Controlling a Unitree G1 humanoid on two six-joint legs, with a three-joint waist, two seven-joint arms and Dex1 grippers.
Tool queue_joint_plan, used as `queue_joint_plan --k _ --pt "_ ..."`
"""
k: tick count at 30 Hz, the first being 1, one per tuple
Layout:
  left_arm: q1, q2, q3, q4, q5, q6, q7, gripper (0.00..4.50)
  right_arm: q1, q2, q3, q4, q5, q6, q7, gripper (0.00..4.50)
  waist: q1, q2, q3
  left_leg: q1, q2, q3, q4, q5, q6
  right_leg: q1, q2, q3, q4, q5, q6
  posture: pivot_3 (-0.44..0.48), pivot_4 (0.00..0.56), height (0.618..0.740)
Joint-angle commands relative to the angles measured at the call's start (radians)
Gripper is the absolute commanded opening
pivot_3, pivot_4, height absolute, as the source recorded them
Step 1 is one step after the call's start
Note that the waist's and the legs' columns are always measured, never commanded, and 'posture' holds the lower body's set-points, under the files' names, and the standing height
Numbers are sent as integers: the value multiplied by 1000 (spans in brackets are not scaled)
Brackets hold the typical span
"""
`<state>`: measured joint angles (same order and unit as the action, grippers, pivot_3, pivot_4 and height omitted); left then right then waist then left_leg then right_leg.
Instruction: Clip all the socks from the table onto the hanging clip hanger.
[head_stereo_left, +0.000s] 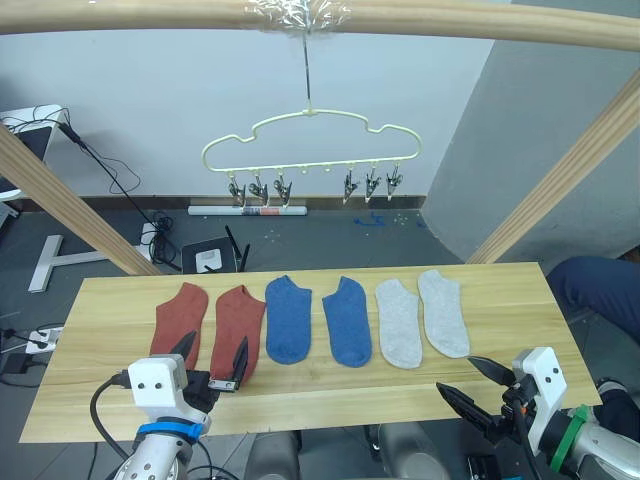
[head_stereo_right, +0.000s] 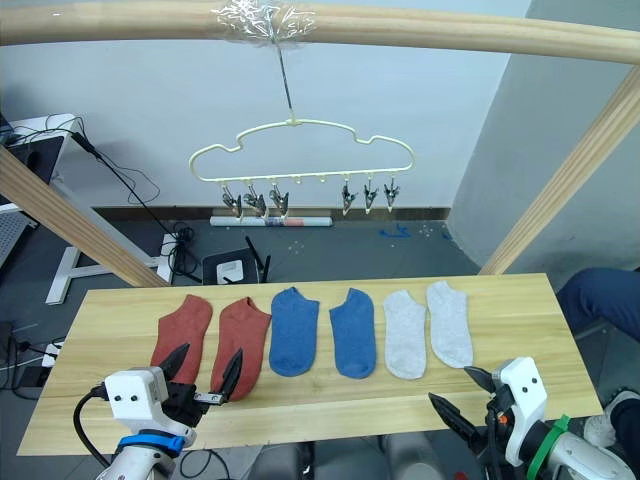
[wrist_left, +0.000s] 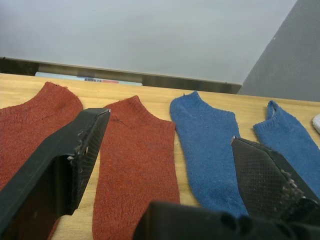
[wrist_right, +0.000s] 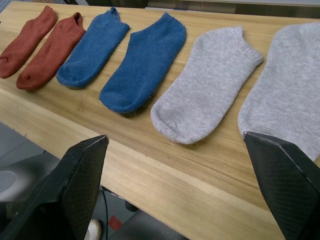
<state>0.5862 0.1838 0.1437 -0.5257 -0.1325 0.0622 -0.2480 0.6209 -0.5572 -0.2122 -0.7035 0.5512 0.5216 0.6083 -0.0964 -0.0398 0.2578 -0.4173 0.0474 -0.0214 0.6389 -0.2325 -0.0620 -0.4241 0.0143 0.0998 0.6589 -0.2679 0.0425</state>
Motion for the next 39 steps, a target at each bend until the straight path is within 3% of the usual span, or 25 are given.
queue_joint_plan --k 1,27,32,39 --pt "21 0 9 -32 0 -14 5 4462 13 -1 -9 -31 7 -11 6 4500 0 0 0 0 0 0 0 0 0 0 0 0 0 0 0 -136 280 740" --pt "1 -14 7 -44 -36 26 6 4462 -20 -2 5 -47 12 9 -7 4500 1 0 1 0 0 0 0 0 0 0 0 0 0 0 0 -140 273 740" --pt "-82 -3 27 -54 -63 53 9 4462 -86 -17 -5 -62 35 32 -12 4500 1 0 1 0 0 0 1 0 0 1 0 0 1 0 0 -141 274 740" --pt "-388 20 25 -86 -81 194 67 4462 -350 -118 -12 -86 139 155 -8 4500 2 1 2 1 -1 -1 6 0 0 3 2 -1 5 2 3 -151 272 740"
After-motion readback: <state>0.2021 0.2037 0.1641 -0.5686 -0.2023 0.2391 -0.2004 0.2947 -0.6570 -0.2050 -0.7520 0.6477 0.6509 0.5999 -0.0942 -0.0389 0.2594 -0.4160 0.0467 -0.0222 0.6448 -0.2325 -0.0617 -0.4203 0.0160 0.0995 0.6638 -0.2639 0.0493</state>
